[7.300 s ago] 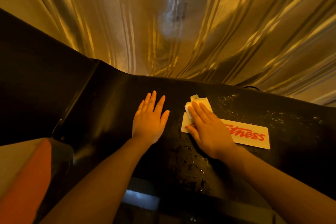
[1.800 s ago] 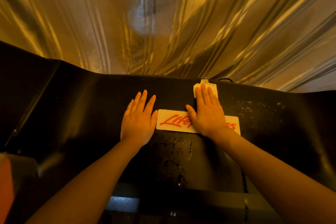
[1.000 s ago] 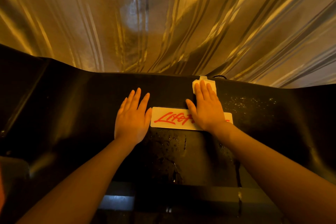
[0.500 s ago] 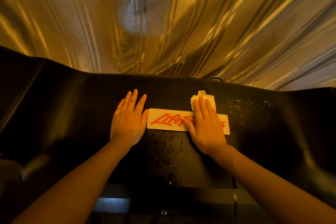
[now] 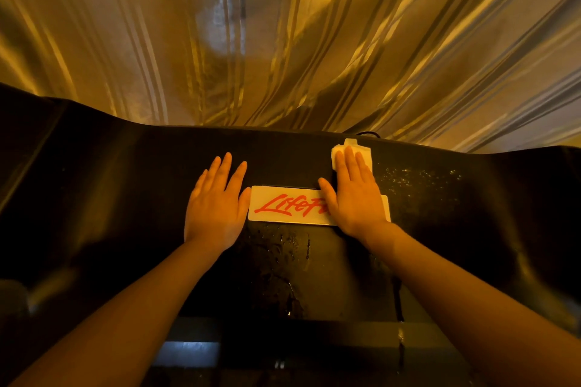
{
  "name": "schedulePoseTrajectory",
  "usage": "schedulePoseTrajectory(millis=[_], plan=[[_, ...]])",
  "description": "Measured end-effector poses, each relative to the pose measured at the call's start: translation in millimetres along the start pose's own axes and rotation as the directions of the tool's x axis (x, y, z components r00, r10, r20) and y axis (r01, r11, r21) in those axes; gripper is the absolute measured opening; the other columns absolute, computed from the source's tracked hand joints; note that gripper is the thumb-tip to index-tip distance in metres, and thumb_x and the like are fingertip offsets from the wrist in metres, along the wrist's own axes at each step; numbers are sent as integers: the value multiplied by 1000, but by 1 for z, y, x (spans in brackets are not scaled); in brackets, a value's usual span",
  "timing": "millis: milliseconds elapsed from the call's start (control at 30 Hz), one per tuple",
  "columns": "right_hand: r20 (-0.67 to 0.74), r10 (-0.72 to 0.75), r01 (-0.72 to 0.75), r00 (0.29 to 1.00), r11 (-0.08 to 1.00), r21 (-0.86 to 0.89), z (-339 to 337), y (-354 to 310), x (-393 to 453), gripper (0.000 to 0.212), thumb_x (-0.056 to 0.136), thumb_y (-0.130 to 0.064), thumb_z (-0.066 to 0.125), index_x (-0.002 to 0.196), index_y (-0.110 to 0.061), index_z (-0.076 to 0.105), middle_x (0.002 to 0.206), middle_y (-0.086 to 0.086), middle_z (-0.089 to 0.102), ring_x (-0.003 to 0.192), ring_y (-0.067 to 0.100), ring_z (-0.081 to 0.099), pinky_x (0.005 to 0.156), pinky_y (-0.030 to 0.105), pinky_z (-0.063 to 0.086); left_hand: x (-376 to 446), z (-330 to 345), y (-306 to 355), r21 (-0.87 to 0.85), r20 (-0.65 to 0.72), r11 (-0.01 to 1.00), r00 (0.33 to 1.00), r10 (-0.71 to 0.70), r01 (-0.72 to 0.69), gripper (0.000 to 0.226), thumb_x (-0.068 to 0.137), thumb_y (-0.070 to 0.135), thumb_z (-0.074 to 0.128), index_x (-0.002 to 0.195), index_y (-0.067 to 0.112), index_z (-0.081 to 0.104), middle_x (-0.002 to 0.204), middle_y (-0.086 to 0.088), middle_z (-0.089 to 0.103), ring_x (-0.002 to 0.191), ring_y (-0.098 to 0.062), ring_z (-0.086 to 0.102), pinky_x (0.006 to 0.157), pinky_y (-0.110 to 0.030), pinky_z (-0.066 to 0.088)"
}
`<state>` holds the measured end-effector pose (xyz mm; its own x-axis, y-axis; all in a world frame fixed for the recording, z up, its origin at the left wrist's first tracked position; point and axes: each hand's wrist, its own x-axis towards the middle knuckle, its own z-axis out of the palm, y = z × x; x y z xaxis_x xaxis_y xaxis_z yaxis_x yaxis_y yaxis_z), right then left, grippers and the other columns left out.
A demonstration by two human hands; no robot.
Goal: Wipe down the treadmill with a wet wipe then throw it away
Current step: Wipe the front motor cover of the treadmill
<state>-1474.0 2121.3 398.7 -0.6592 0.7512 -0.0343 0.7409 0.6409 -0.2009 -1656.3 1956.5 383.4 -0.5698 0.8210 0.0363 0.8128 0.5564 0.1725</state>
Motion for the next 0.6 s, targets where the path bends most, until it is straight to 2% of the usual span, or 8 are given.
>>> schedulePoseTrajectory(millis=[300, 433, 600], plan=[[26, -47, 46, 999, 998, 48, 10, 4, -38, 80, 91, -68, 10, 155, -21, -4, 162, 1, -10, 146, 14, -15, 116, 30, -10, 0, -1, 0, 17, 5, 1000, 1000, -2, 2, 58, 103, 45, 22, 155, 24, 10, 164, -4, 3, 150, -20, -3, 119, -35, 1], [14, -57, 57, 998, 998, -13, 11, 7, -28, 86, 88, -69, 6, 156, -17, -2, 163, 6, -7, 150, 22, -9, 119, 32, -7, -1, -1, 0, 4, -3, 1000, 1000, 0, 0, 57, 103, 45, 23, 155, 23, 12, 164, -4, 4, 150, -20, -2, 120, -36, 2], [10, 29, -28, 1000, 998, -55, -5, 8, 4, 74, 100, -55, 24, 156, -12, 1, 163, 10, -3, 150, 26, -5, 120, 35, -2, -1, -1, 1, 4, -5, 1000, 1000, -2, 2, 57, 103, 44, 23, 155, 24, 13, 164, -4, 4, 150, -20, -2, 120, -36, 2]])
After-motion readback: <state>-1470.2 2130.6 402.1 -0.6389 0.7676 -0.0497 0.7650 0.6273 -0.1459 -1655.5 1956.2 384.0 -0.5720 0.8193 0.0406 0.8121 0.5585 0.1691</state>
